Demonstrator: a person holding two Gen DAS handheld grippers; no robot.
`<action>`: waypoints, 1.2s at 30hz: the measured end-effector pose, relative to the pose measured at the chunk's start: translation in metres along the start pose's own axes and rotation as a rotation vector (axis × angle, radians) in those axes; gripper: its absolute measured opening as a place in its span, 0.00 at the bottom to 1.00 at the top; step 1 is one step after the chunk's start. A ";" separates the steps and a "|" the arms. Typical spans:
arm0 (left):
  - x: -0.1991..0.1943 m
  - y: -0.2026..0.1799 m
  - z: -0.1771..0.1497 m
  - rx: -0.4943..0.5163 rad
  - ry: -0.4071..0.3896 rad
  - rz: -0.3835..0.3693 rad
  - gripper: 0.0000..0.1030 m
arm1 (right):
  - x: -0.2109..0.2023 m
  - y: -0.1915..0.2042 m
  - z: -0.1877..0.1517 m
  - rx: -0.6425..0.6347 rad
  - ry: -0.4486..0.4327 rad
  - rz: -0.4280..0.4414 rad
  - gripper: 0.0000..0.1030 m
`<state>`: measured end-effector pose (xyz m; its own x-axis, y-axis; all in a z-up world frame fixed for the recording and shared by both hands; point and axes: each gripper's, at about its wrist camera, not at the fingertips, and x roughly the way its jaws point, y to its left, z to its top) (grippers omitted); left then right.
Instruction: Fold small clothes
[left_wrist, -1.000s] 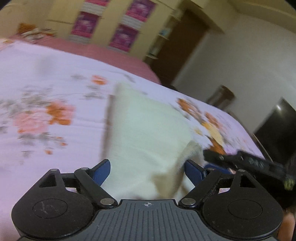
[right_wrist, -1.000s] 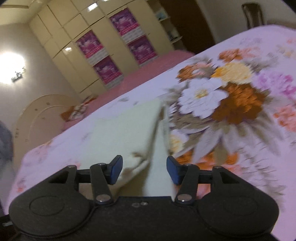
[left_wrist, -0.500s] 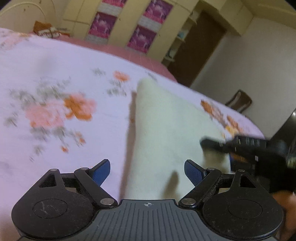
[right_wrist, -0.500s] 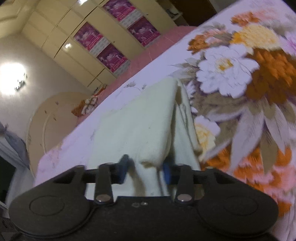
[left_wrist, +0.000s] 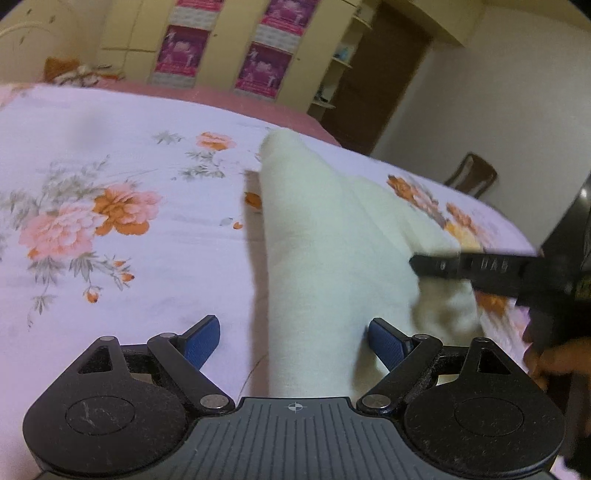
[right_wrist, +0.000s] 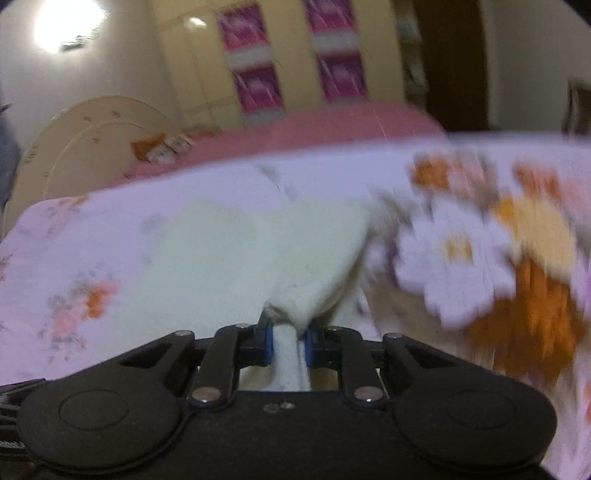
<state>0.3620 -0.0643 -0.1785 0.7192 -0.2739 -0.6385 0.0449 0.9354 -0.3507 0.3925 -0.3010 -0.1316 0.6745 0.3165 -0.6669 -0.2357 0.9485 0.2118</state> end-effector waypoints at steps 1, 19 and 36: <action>-0.002 0.001 0.001 -0.005 0.006 -0.005 0.84 | -0.003 0.001 0.000 0.005 -0.002 -0.003 0.19; -0.004 0.013 0.007 0.017 0.034 0.057 0.84 | -0.063 -0.002 -0.063 0.118 0.091 -0.005 0.07; 0.051 0.017 0.082 -0.114 -0.012 0.040 0.84 | -0.010 -0.035 0.030 0.306 -0.049 0.068 0.52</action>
<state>0.4567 -0.0440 -0.1609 0.7268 -0.2334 -0.6459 -0.0626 0.9141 -0.4006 0.4149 -0.3370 -0.1105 0.6994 0.3722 -0.6101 -0.0646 0.8832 0.4646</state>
